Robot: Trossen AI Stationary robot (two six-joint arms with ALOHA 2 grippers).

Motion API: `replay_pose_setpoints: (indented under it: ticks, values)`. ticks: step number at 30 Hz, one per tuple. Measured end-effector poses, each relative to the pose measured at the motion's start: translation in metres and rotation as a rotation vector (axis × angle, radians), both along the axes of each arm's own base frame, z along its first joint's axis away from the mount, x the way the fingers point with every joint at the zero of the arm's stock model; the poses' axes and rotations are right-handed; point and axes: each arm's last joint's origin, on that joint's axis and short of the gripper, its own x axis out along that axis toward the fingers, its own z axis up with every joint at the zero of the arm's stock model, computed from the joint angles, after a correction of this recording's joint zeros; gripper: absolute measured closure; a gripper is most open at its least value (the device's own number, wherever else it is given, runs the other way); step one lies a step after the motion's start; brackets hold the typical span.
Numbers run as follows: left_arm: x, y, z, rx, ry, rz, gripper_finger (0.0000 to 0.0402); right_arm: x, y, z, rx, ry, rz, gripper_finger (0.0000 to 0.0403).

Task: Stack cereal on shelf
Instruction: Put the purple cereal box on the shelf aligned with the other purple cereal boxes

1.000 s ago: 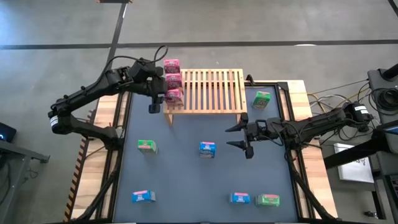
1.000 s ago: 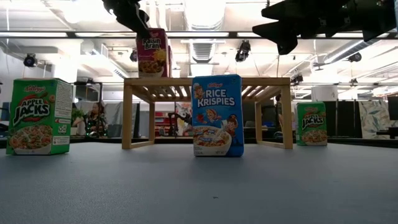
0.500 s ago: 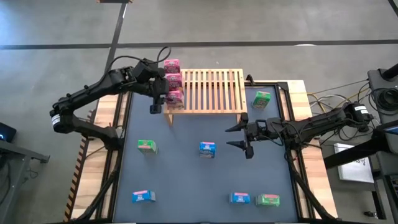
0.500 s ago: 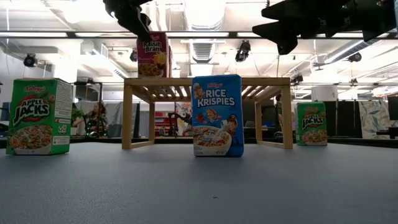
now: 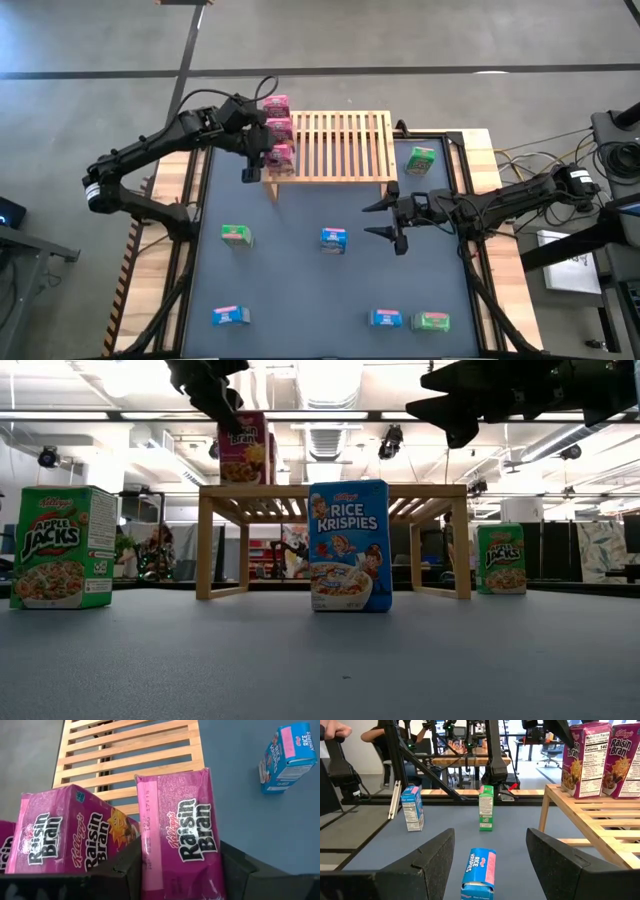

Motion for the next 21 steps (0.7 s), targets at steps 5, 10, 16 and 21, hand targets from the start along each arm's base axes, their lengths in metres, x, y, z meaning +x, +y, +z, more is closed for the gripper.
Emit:
replay_pose_setpoints:
  ticks: [5, 10, 16, 21]
  values:
    - [0.0000, 0.0001, 0.0001, -0.002, -0.001, 0.007, 0.0213, 0.0000, 0.0000, -0.0001, 0.000, 0.000, 0.000, 0.0167]
    - [0.0001, 0.0001, 0.0003, -0.005, -0.004, 0.012, 0.0189, 0.0000, 0.0000, -0.0001, 0.000, 0.000, 0.000, 0.0167]
    - [-0.0001, 0.0000, 0.0011, -0.009, -0.013, 0.020, 0.0172, -0.0001, 0.0000, -0.0003, 0.000, 0.001, 0.000, 0.0167]
    - [-0.0015, -0.0007, 0.0049, 0.002, -0.040, 0.025, 0.0163, -0.0001, 0.0000, -0.0003, 0.000, 0.001, 0.000, 0.0167]
